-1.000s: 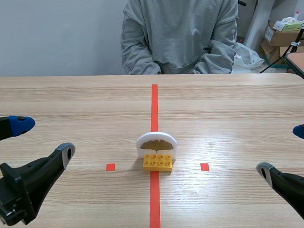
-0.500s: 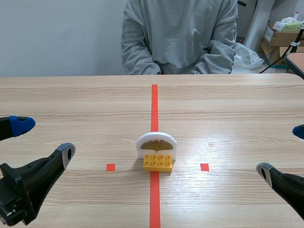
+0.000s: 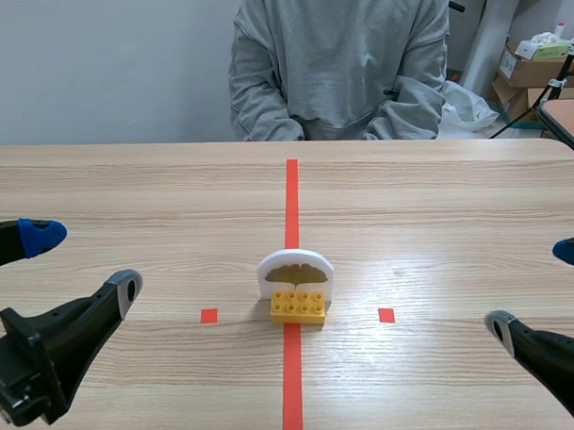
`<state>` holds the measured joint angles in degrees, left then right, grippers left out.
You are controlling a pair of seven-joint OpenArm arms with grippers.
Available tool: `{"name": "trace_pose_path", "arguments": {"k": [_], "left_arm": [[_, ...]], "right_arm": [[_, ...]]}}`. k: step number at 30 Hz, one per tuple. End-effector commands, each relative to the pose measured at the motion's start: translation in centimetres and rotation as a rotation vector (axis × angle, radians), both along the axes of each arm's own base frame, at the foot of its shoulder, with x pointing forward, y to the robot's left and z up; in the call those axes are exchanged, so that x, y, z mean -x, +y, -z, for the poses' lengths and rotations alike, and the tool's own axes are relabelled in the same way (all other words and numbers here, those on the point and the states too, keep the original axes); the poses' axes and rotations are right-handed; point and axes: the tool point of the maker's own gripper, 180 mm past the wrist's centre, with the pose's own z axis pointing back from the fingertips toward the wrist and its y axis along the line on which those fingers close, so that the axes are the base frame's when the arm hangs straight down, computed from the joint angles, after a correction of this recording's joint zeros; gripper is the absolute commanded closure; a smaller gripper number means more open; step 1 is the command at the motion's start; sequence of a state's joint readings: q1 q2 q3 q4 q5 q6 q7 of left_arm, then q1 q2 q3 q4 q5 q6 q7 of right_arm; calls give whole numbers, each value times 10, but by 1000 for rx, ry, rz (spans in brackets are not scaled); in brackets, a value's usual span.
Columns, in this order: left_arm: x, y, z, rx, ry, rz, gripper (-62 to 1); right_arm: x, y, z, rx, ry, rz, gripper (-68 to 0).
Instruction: Do the leaf sorting experiment
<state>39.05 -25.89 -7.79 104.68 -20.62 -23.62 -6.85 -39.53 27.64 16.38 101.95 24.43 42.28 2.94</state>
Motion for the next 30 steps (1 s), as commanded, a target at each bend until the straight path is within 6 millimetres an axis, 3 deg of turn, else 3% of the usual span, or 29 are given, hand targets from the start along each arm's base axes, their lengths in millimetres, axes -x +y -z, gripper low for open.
{"name": "trace_pose_path", "arguments": {"k": [1, 16, 30], "left_arm": [[-2, -2, -7, 18, -21, 3, -572], [-2, -2, -7, 18, -21, 3, -572], [-2, -2, -7, 18, -21, 3, -572]], "right_arm": [[-8, 3, -11, 4, -40, -24, -667], [-67, -39, -26, 133, -122, -31, -667], [-98, 7, 18, 149, -24, -222, -662]]}}
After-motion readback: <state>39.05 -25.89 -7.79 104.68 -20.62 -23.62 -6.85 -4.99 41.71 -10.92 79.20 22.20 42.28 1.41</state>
